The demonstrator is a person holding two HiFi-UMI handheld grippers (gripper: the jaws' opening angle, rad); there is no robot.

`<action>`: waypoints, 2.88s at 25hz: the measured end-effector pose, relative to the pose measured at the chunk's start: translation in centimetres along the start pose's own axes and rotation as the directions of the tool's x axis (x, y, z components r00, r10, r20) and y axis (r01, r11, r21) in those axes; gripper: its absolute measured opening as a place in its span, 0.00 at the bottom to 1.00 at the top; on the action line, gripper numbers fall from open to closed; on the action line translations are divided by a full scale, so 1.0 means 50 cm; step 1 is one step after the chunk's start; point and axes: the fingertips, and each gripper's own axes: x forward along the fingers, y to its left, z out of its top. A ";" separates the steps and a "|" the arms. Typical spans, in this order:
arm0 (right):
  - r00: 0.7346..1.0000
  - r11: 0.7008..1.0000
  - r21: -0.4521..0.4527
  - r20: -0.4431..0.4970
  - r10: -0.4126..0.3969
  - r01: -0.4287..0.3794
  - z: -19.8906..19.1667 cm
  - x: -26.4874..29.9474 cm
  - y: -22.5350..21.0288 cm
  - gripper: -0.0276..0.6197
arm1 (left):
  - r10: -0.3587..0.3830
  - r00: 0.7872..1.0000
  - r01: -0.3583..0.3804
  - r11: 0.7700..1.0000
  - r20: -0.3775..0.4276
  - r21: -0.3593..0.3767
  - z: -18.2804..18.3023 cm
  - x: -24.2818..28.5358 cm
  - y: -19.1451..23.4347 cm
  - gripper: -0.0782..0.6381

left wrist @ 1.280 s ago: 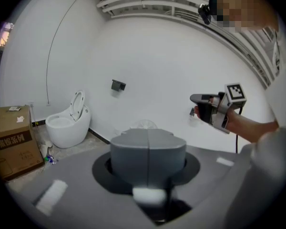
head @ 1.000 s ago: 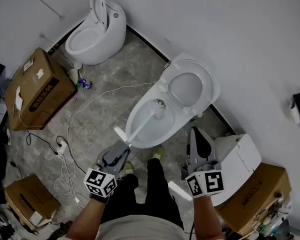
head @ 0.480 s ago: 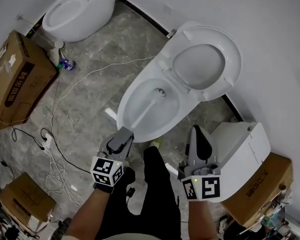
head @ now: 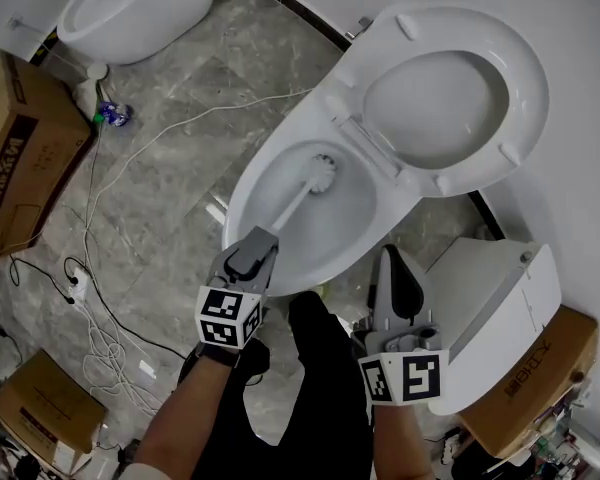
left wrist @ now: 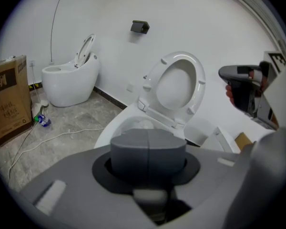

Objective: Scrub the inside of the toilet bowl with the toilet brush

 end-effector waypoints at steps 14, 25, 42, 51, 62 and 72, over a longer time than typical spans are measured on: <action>0.999 1.000 -0.009 -0.039 0.008 -0.008 -0.096 0.050 -0.061 0.06 | 0.018 0.996 -0.011 0.997 0.089 -0.079 -0.044 0.153 0.025 0.31; 0.998 1.000 0.008 -0.062 -0.017 0.017 -0.106 0.041 -0.111 0.06 | -0.123 0.992 0.124 0.990 0.028 -0.060 -0.061 0.216 -0.054 0.31; 0.992 0.999 0.037 -0.127 -0.021 0.026 -0.047 -0.005 -0.125 0.06 | -0.250 0.940 0.280 0.954 -0.231 0.109 -0.099 0.134 -0.125 0.31; 0.986 0.998 0.058 -0.167 0.003 0.007 -0.035 -0.022 -0.101 0.06 | -0.259 0.882 0.357 0.912 -0.392 0.200 -0.099 0.080 -0.115 0.31; 0.986 0.997 0.071 -0.168 -0.010 0.022 -0.027 -0.061 -0.049 0.06 | -0.253 0.803 0.453 0.847 -0.540 0.279 -0.101 0.011 -0.084 0.31; 0.987 0.997 0.051 -0.155 -0.046 0.054 -0.014 -0.108 0.012 0.06 | -0.240 0.761 0.489 0.823 -0.603 0.290 -0.123 -0.045 -0.037 0.31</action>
